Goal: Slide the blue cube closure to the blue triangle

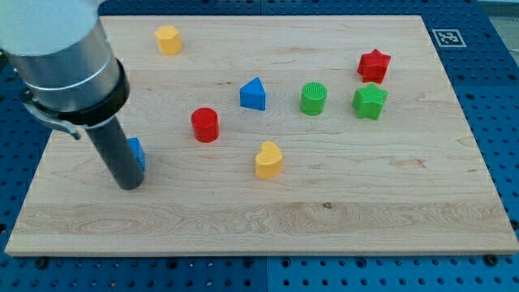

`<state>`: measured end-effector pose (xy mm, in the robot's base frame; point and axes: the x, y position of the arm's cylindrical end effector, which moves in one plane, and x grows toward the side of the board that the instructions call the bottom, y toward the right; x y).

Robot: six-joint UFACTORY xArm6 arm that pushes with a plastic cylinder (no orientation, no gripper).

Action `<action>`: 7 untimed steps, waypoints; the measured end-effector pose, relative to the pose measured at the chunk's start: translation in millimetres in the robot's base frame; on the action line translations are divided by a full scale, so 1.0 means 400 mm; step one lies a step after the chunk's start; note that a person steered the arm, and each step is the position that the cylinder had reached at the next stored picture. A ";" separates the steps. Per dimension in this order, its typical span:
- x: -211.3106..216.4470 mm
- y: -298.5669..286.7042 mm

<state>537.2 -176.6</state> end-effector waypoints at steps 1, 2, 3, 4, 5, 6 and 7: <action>-0.003 -0.014; -0.017 0.005; -0.059 0.008; -0.115 0.008; -0.181 0.008; -0.248 0.008; -0.296 0.007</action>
<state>418.8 -173.6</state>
